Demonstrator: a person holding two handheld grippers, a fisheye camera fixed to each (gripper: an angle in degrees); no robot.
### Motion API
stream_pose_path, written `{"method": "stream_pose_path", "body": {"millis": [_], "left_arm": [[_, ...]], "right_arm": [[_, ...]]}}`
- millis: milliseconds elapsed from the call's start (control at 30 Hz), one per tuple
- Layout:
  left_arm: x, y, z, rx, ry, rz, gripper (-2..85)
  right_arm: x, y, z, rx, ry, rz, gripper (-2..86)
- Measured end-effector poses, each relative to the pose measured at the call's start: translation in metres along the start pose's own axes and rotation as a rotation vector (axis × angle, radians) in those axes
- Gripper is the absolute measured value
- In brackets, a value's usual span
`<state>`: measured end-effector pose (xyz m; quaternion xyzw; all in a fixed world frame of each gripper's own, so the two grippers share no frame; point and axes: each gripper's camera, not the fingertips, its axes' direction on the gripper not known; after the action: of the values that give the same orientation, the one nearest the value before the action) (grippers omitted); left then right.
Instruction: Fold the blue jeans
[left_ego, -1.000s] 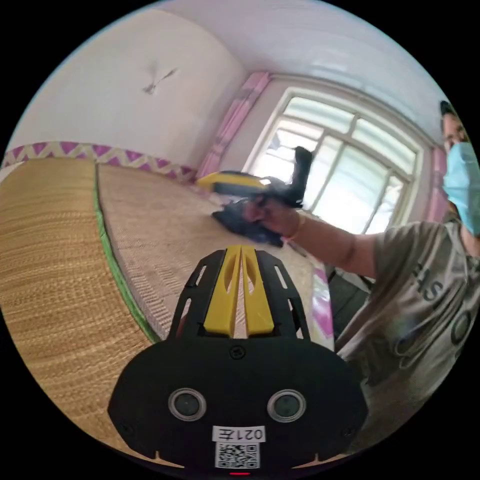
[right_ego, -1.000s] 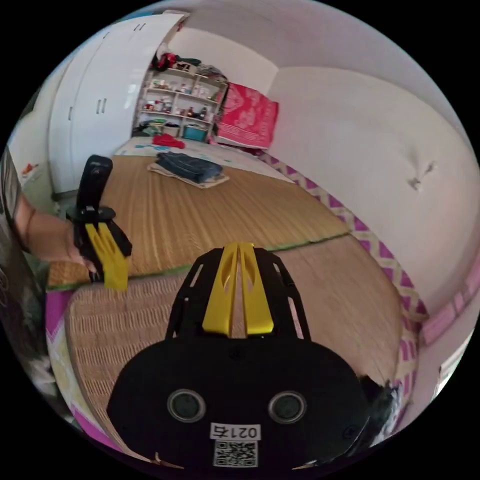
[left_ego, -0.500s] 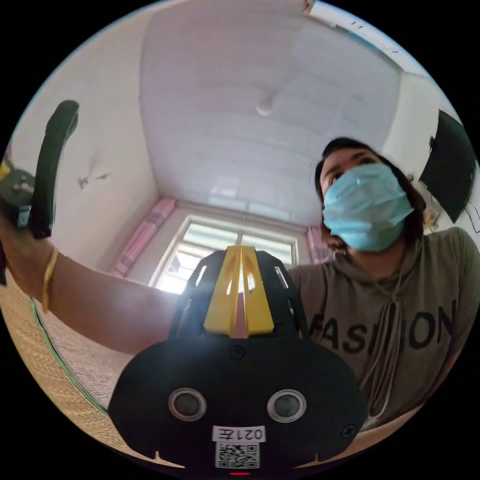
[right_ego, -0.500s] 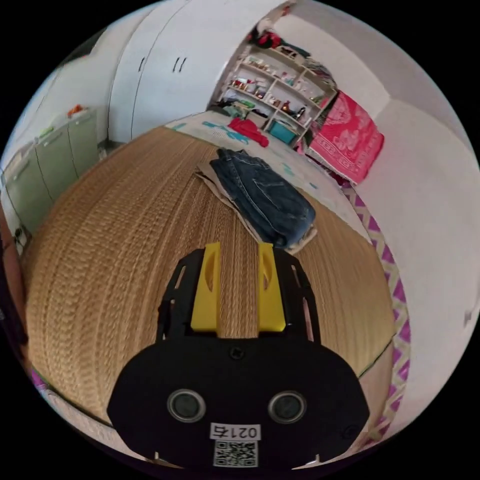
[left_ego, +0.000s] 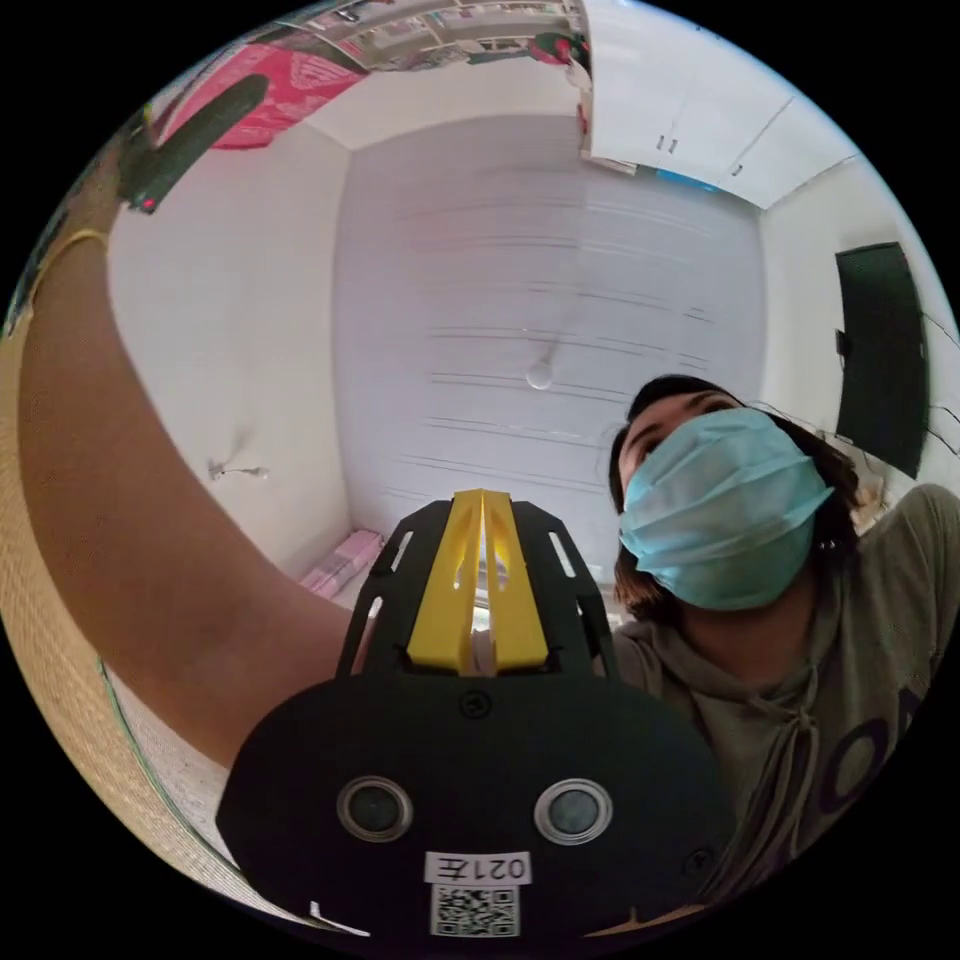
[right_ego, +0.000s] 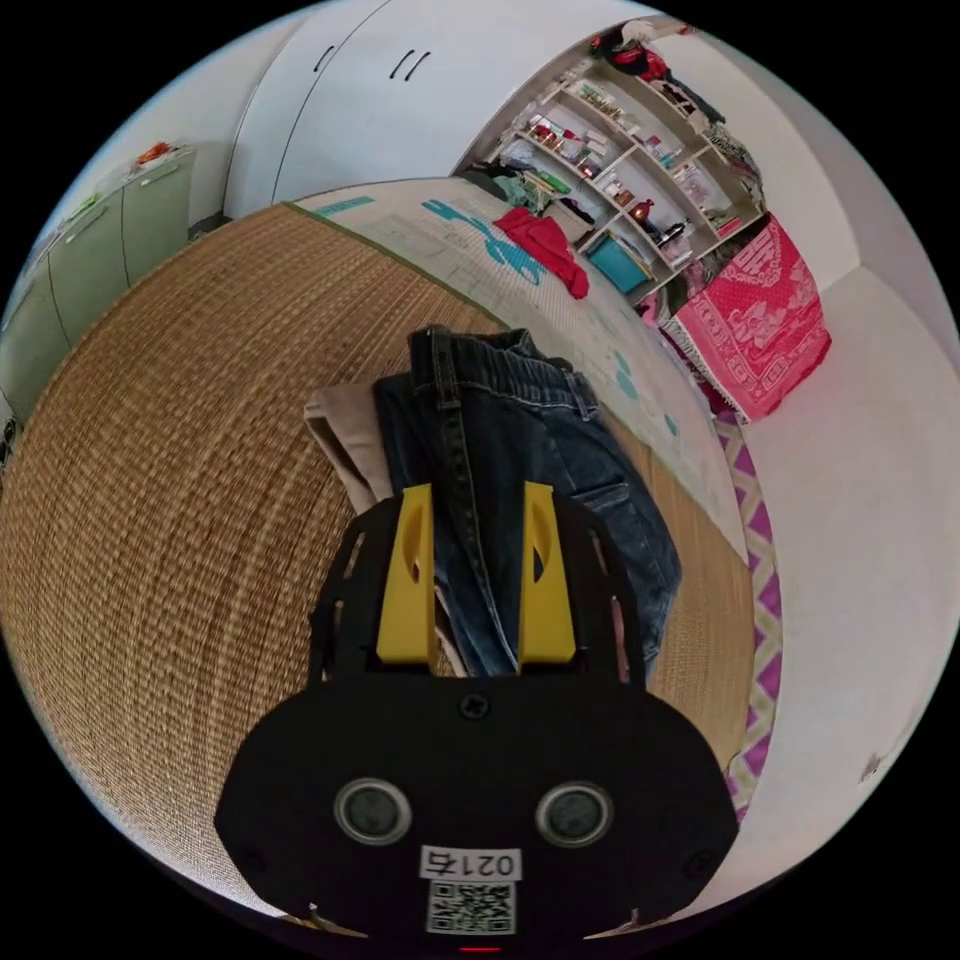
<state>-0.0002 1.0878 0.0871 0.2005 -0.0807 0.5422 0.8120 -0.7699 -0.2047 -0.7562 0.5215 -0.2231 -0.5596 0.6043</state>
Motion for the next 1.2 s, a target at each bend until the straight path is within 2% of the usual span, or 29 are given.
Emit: {"method": "stream_pose_path", "body": {"millis": [67, 200, 300, 400, 500, 600, 733, 867, 1033, 1100, 1200], "left_arm": [[-0.01, -0.006, -0.01, 0.025, -0.023, -0.036, -1.0], [-0.029, -0.012, -0.015, 0.013, -0.05, -0.06, -1.0], [-0.044, -0.011, -0.012, 0.008, -0.033, -0.064, -1.0], [-0.061, -0.005, -0.005, 0.004, -0.015, -0.046, -1.0], [-0.078, 0.001, 0.008, -0.083, -0.145, -0.007, -1.0], [-0.104, 0.01, 0.019, -0.124, -0.188, -0.012, -1.0], [-0.13, 0.03, 0.037, -0.176, -0.291, 0.011, -0.9], [-0.155, 0.06, 0.066, -0.271, -0.374, 0.007, -0.9], [-0.176, 0.098, 0.104, -0.486, -0.531, -0.118, -0.9], [-0.172, 0.109, 0.107, -0.567, -0.626, -0.107, -0.9], [-0.18, 0.13, 0.112, -0.757, -0.841, -0.068, -0.9]], "right_arm": [[0.006, -0.015, 0.008, -0.029, 0.034, -0.015, 11.3], [0.021, -0.01, -0.007, 0.054, 0.124, 0.028, 5.5], [0.071, -0.001, -0.043, 0.117, 0.056, 0.194, 4.6], [0.138, 0.023, -0.103, 0.177, 0.005, 0.357, 4.2], [0.184, 0.064, -0.179, 0.183, 0.039, 0.383, 4.1], [0.194, 0.124, -0.264, 0.157, 0.095, 0.355, 4.1], [0.15, 0.229, -0.38, 0.084, 0.148, 0.347, 4.1], [0.062, 0.328, -0.448, -0.134, 0.183, 0.355, 3.9], [-0.085, 0.418, -0.455, -0.343, 0.131, 0.327, 4.2], [-0.143, 0.442, -0.45, -0.341, 0.067, 0.327, 4.6], [-0.204, 0.471, -0.445, -0.275, 0.049, 0.46, 5.8]]}}
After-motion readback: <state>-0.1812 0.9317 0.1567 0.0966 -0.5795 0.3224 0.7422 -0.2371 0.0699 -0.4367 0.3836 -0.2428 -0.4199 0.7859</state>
